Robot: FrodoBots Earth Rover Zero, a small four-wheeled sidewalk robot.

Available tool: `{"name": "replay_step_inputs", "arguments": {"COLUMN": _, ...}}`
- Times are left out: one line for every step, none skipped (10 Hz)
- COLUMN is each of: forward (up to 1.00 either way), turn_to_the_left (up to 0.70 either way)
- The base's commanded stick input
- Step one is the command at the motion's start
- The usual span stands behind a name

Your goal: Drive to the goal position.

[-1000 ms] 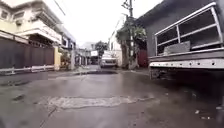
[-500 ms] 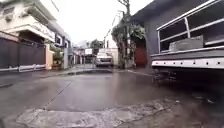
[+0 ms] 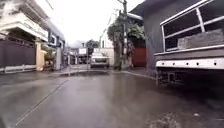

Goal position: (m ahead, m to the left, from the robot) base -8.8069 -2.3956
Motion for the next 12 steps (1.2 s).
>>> {"name": "replay_step_inputs", "arguments": {"forward": 1.0, "turn_to_the_left": -0.27}}
{"name": "replay_step_inputs", "arguments": {"forward": 1.0, "turn_to_the_left": -0.06}}
{"name": "replay_step_inputs", "arguments": {"forward": 1.0, "turn_to_the_left": 0.0}}
{"name": "replay_step_inputs", "arguments": {"forward": 1.0, "turn_to_the_left": 0.0}}
{"name": "replay_step_inputs", "arguments": {"forward": 1.0, "turn_to_the_left": 0.0}}
{"name": "replay_step_inputs", "arguments": {"forward": 1.0, "turn_to_the_left": 0.0}}
{"name": "replay_step_inputs", "arguments": {"forward": 1.0, "turn_to_the_left": 0.0}}
{"name": "replay_step_inputs", "arguments": {"forward": 1.0, "turn_to_the_left": -0.21}}
{"name": "replay_step_inputs", "arguments": {"forward": 1.0, "turn_to_the_left": -0.27}}
{"name": "replay_step_inputs", "arguments": {"forward": 1.0, "turn_to_the_left": -0.05}}
{"name": "replay_step_inputs", "arguments": {"forward": 1.0, "turn_to_the_left": 0.0}}
{"name": "replay_step_inputs", "arguments": {"forward": 1.0, "turn_to_the_left": 0.0}}
